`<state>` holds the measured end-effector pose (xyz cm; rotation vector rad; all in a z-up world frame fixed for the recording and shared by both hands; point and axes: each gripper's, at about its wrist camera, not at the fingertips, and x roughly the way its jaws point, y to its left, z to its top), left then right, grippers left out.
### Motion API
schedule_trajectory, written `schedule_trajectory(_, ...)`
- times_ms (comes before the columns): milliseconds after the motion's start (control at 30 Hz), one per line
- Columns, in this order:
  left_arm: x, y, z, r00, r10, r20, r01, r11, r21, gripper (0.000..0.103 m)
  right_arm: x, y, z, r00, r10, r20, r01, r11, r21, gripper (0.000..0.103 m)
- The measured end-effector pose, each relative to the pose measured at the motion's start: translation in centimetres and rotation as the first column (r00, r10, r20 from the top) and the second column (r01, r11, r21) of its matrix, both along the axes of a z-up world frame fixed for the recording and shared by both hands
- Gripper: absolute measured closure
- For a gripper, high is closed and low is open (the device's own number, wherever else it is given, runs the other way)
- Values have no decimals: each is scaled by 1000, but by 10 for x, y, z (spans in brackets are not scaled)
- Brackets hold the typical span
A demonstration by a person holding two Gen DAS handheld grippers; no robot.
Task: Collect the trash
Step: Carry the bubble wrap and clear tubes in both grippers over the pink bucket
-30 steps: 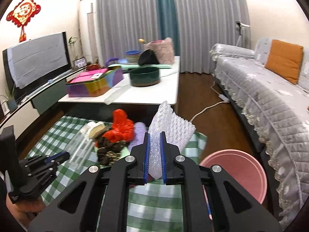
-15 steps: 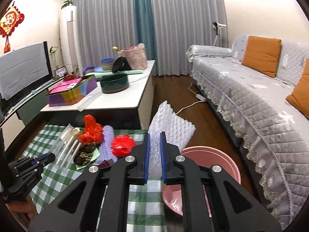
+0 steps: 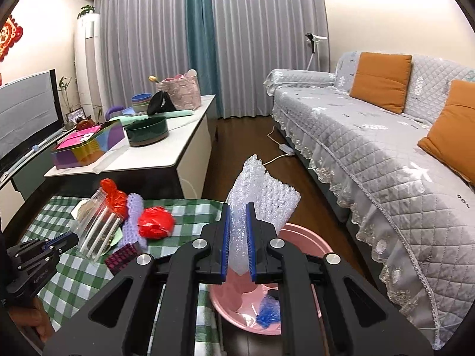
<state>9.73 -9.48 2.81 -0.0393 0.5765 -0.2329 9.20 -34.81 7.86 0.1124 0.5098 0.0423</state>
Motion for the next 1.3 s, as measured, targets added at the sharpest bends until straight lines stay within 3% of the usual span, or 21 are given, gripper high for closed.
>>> schedule_trajectory(767, 23, -77, 3, 991, -133, -10, 133, 991, 28, 100, 6, -62, -13, 995, -94, -19, 94, 995, 34, 92)
schedule_trajectory(1300, 48, -127, -1, 978, -207, -18, 208, 978, 14, 100, 22, -68, -26, 992, -112, -50, 114, 993, 28, 92)
